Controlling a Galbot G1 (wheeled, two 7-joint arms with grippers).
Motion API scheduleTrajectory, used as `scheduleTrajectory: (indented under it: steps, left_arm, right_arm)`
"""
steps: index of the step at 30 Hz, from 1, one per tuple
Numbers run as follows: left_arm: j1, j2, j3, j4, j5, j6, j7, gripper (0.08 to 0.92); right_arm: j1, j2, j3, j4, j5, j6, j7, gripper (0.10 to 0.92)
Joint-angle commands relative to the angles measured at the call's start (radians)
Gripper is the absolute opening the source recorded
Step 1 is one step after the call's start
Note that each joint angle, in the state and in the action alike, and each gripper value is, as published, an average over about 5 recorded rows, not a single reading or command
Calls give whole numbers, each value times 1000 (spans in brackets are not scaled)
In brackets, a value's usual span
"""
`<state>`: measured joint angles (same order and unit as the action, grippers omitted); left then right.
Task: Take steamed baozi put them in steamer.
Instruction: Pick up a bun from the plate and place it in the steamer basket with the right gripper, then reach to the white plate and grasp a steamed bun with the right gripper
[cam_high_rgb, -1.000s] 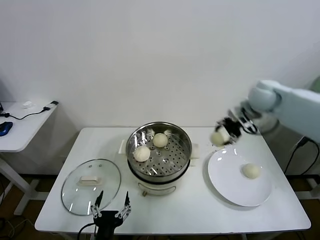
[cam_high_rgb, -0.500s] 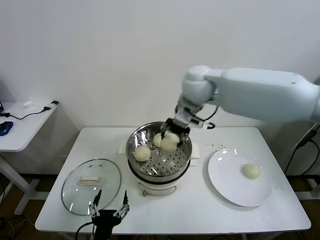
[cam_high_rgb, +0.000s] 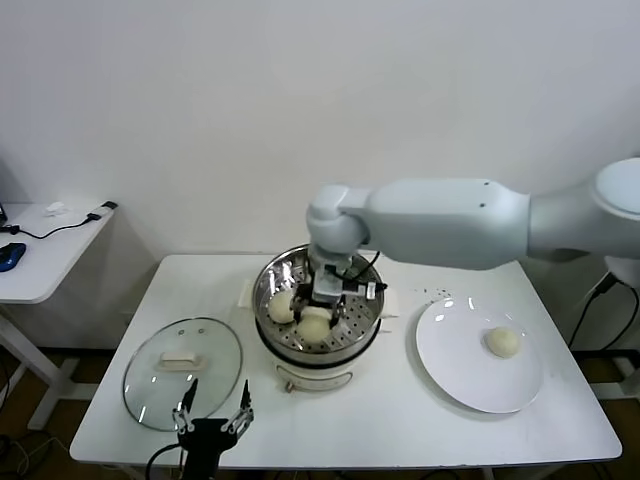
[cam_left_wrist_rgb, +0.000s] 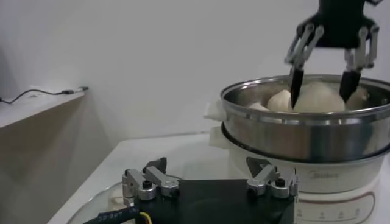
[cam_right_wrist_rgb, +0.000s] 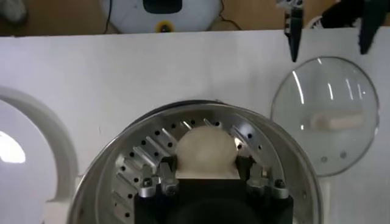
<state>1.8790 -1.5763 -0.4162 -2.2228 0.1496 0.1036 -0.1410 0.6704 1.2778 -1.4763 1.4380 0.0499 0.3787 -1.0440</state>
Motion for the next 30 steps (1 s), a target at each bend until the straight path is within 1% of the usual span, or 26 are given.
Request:
scheduleTrajectory:
  steps: [1,8,10,12,14,17,24,27,30]
  left_arm:
    - [2,-1,-3,0,-1,-1,-1,823]
    - [1,-3,-10,3,-1,-5,-5,823]
    - [-1,-4,-11,5,-1,-5,-7,823]
    - [-1,-5,-11,4,-1,-5,-8,823]
    - [-1,-5,-10,3,0,-4,-7,823]
    - [0,-5,-8,1,2,-4,-7,823]
    - [6,-5,2,-1,9,-9,-8,823]
    - [9,-3,2,-2,10,-11,-10,823]
    - [11,-1,2,-2,11,-13,-12,823]
  right_arm:
    - [-92,48,-11,-58,-58,30,21,645]
    - [-122,48,-5,-98,-60,36,70,650]
    - [-124,47,5,-109,-59,44,78,673]
    - [-110,43,17,-113,-34,61,54,711]
    - [-78,35,24,-110,13,79,15,765]
    - [-26,20,32,-107,74,104,-38,812]
    - [78,-46,92,-160,183,137,-127,823]
    - [125,-105,109,-216,273,125,-172,823]
    - [185,-193,73,-266,388,66,-212,823]
